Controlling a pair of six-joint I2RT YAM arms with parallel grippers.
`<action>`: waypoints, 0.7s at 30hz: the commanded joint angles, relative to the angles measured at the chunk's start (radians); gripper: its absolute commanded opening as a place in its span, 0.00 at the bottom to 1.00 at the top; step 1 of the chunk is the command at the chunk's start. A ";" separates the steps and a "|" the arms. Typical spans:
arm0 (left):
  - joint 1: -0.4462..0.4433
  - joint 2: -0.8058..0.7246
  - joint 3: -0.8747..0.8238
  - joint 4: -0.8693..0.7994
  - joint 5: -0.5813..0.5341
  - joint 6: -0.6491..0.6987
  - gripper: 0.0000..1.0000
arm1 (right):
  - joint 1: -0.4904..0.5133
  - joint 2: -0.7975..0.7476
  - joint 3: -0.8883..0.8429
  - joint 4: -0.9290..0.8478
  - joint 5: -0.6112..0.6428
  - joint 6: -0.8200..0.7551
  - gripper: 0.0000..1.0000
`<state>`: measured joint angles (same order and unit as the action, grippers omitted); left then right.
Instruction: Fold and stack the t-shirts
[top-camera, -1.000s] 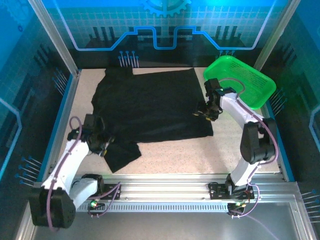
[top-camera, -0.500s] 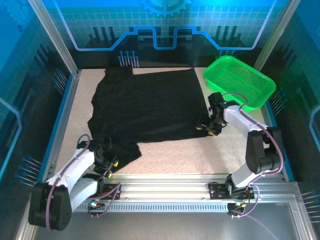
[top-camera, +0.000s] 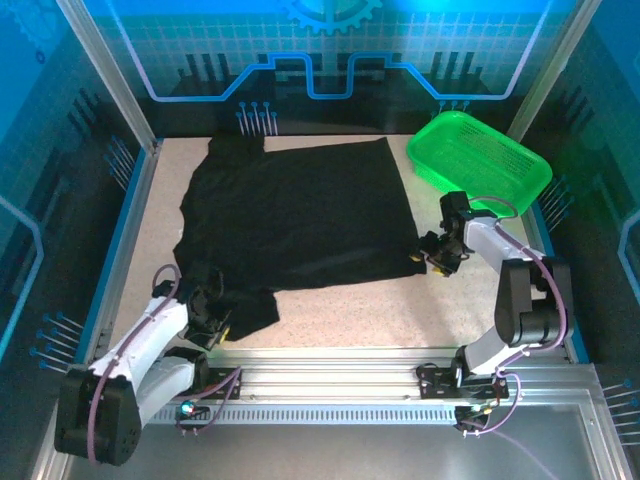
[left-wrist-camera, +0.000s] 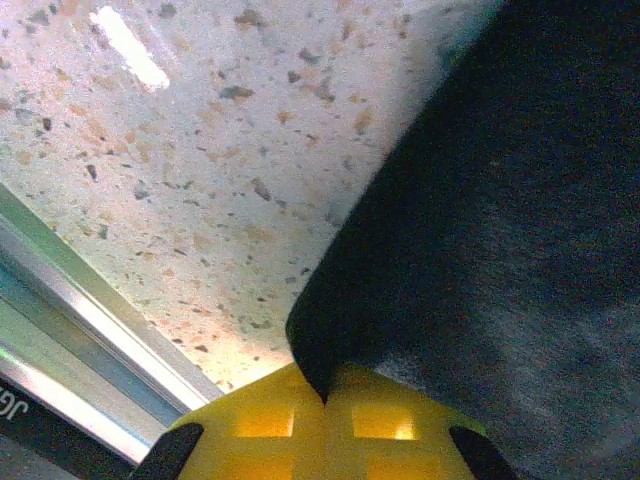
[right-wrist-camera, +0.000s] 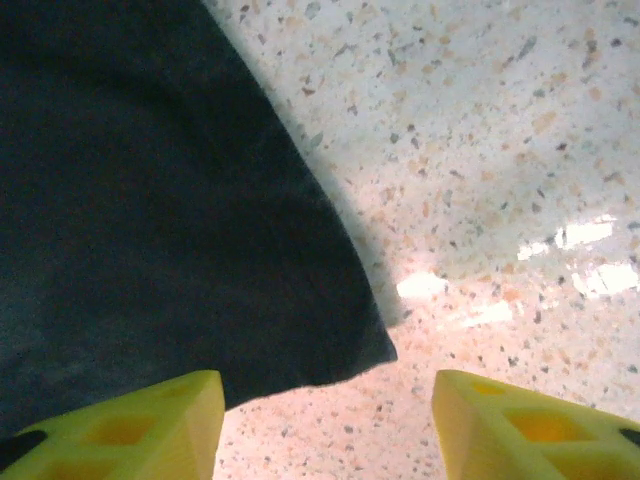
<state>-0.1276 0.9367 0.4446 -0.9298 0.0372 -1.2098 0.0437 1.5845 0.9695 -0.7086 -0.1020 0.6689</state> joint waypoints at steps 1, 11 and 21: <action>-0.006 -0.046 0.024 -0.042 -0.034 -0.009 0.00 | -0.010 0.062 0.019 -0.008 -0.006 0.017 0.53; -0.006 -0.075 0.070 -0.102 -0.055 0.007 0.00 | 0.003 0.118 -0.006 0.042 -0.001 0.056 0.38; -0.006 -0.159 0.093 -0.236 -0.054 -0.026 0.00 | 0.053 0.114 0.016 -0.067 0.060 0.048 0.01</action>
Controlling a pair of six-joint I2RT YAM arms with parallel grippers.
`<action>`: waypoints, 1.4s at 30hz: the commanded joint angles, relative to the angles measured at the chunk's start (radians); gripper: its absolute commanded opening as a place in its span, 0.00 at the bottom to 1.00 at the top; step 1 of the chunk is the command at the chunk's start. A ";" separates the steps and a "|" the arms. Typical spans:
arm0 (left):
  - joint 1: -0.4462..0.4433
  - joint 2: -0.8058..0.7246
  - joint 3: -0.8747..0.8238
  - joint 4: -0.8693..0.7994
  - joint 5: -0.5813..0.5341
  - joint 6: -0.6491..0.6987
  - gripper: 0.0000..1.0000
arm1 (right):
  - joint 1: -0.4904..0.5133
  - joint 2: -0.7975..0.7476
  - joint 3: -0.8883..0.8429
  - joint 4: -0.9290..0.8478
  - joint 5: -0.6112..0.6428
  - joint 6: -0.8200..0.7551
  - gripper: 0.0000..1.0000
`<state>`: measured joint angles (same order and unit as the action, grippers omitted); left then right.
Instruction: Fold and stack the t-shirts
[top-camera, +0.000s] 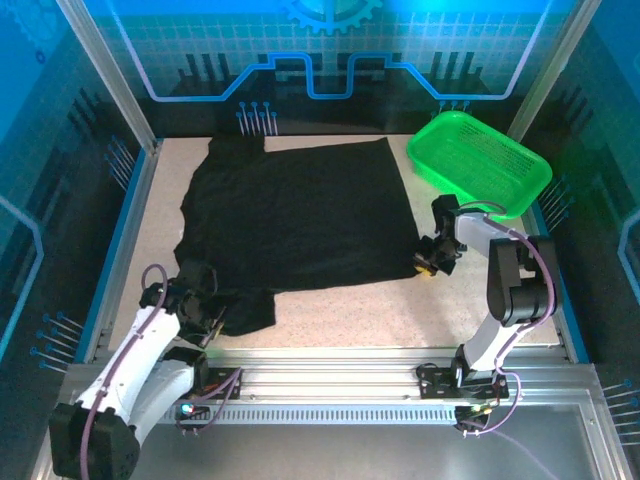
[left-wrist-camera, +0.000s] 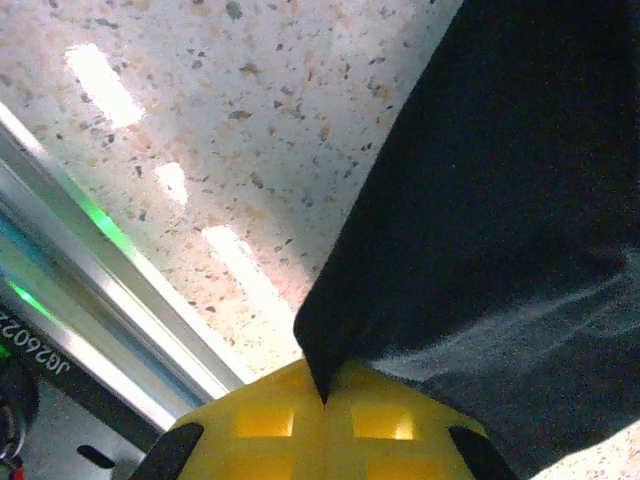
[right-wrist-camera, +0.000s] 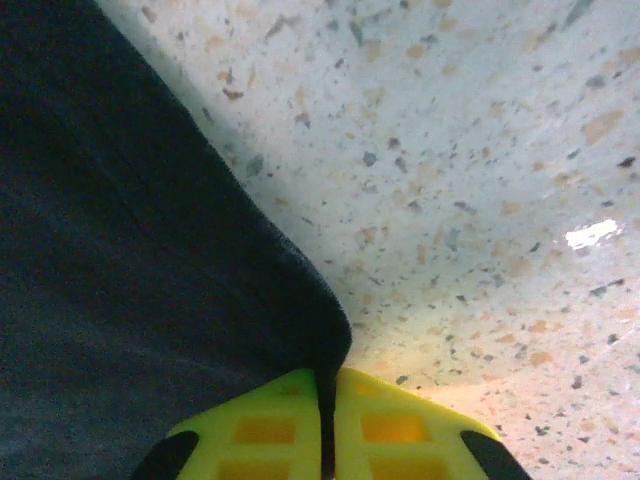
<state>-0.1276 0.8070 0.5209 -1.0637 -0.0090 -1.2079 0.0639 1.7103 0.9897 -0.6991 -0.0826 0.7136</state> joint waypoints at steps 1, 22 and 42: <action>-0.006 -0.046 0.012 -0.120 -0.002 -0.035 0.00 | 0.041 -0.031 -0.019 -0.091 0.055 0.011 0.00; 0.011 0.112 0.378 0.187 -0.057 0.052 0.00 | 0.100 -0.129 0.165 -0.245 0.042 0.007 0.00; 0.201 0.575 0.673 0.488 0.058 0.299 0.00 | 0.033 0.119 0.459 -0.246 0.024 0.101 0.00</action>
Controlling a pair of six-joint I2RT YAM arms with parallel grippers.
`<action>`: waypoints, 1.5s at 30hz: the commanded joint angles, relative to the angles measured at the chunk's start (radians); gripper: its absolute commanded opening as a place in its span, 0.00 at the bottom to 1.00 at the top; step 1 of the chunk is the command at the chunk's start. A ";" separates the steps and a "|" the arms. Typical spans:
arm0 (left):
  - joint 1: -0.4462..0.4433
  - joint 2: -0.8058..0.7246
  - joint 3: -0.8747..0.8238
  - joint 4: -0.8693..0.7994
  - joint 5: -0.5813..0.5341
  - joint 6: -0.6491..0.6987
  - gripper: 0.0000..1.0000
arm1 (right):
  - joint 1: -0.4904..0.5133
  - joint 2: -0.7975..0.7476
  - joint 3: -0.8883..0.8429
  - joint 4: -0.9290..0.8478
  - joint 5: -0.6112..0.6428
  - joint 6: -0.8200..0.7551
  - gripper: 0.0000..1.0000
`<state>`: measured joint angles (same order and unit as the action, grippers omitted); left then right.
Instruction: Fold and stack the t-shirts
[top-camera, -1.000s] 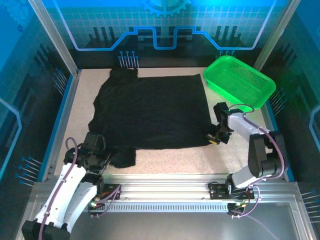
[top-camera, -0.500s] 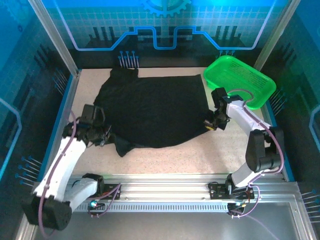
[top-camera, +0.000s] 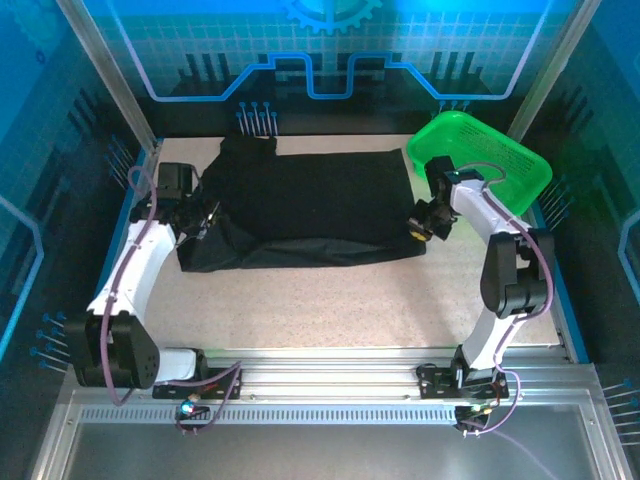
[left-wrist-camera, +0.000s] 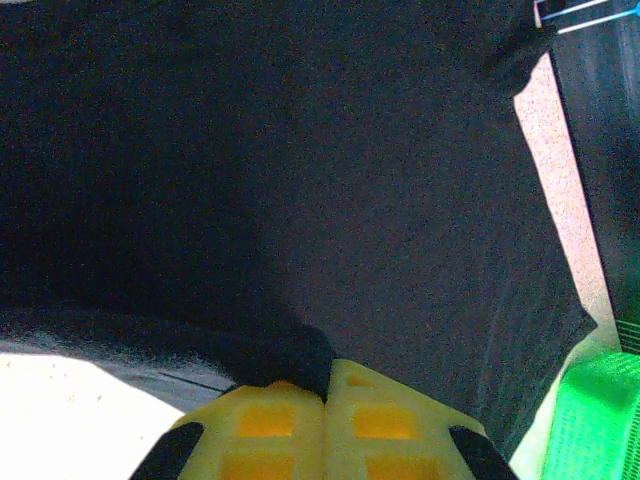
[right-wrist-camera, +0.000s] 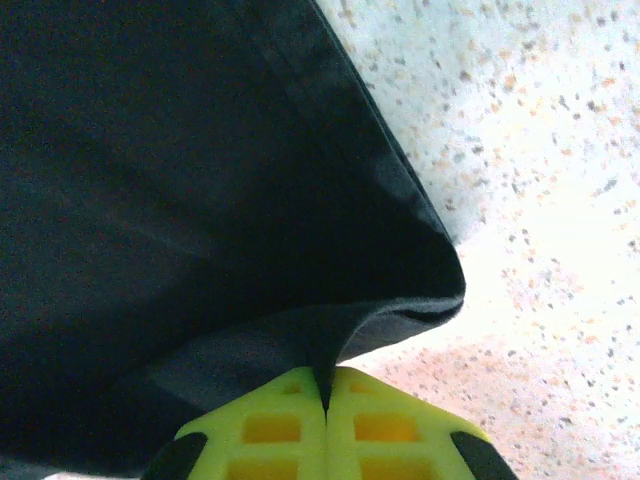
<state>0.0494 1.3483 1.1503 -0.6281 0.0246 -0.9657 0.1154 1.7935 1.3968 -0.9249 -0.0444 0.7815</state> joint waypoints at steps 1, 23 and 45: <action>0.028 0.047 0.051 0.060 0.023 0.065 0.00 | -0.018 0.048 0.064 -0.022 -0.011 0.035 0.00; 0.090 0.213 0.127 0.108 0.002 0.118 0.00 | -0.021 0.259 0.297 -0.045 0.017 0.047 0.00; 0.129 0.344 0.174 0.131 -0.003 0.160 0.00 | -0.029 0.361 0.433 -0.077 0.049 0.038 0.00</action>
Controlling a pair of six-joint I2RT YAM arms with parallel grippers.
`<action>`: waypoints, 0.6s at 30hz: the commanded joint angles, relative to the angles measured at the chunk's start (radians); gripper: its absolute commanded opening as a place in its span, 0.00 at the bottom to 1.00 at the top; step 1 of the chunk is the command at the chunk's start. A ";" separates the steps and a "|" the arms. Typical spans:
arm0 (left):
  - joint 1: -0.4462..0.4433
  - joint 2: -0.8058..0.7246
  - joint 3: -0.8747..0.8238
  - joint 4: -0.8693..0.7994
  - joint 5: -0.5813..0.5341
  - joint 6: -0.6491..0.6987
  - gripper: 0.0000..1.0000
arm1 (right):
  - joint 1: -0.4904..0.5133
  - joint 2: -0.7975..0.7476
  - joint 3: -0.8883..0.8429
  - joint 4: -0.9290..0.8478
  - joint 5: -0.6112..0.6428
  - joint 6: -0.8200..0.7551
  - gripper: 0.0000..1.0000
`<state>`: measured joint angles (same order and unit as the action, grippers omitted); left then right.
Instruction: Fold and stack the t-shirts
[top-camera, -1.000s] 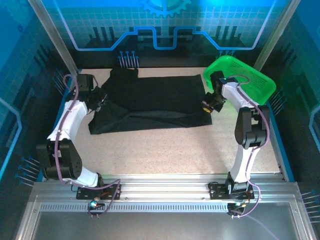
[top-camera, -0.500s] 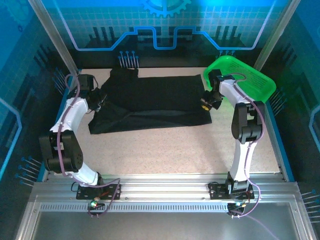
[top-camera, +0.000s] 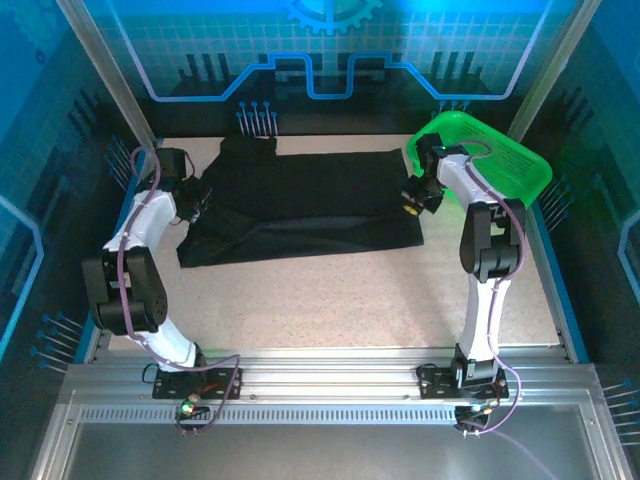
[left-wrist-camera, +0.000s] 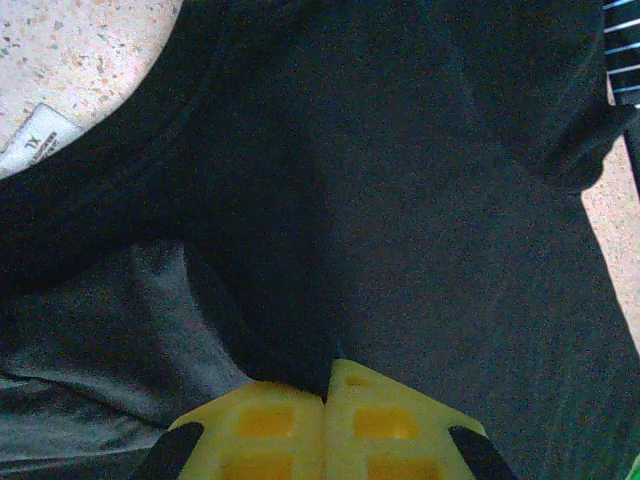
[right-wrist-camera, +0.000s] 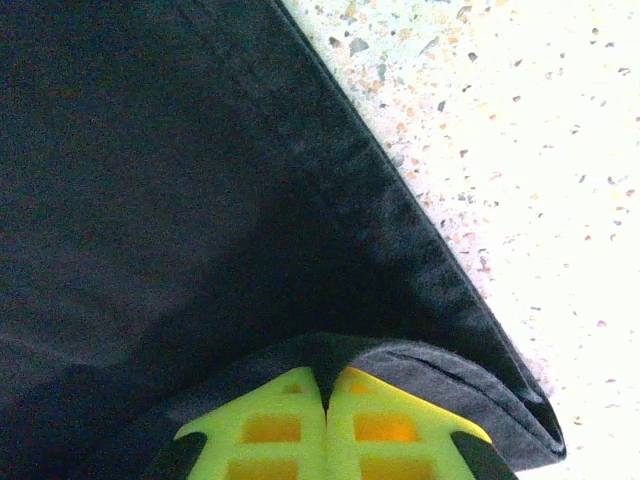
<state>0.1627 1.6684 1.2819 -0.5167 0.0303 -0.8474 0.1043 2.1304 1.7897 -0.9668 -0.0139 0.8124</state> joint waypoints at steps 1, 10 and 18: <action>0.016 0.032 0.053 0.020 -0.005 0.049 0.00 | -0.019 0.028 0.046 -0.035 0.018 0.005 0.00; 0.028 0.051 0.103 -0.062 0.022 0.106 0.60 | -0.016 -0.009 0.060 -0.052 0.017 -0.054 0.50; 0.028 -0.211 -0.264 -0.087 0.029 0.004 0.38 | 0.050 -0.234 -0.272 0.060 0.035 -0.101 0.47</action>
<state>0.1825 1.5173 1.1362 -0.5602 0.0418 -0.7948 0.1169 1.9686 1.6089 -0.9451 0.0193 0.7368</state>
